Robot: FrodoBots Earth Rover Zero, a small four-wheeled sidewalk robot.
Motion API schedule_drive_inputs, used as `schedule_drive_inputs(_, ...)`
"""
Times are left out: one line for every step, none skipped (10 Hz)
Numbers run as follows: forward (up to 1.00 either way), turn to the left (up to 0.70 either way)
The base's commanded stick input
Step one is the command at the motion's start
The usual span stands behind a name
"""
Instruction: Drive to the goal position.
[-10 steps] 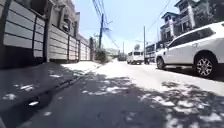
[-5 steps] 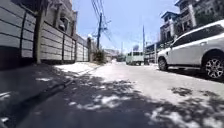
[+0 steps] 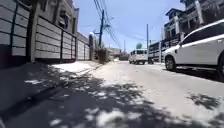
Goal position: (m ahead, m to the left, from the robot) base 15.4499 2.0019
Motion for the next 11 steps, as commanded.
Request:
schedule_drive_inputs(1.0, -0.37)
schedule_drive_inputs(1.0, -0.37)
schedule_drive_inputs(1.0, -0.14)
schedule_drive_inputs(1.0, 0.03)
schedule_drive_inputs(1.0, 0.03)
schedule_drive_inputs(1.0, 0.03)
schedule_drive_inputs(1.0, 0.03)
schedule_drive_inputs(1.0, -0.15)
schedule_drive_inputs(1.0, -0.37)
schedule_drive_inputs(1.0, -0.05)
schedule_drive_inputs(1.0, 0.03)
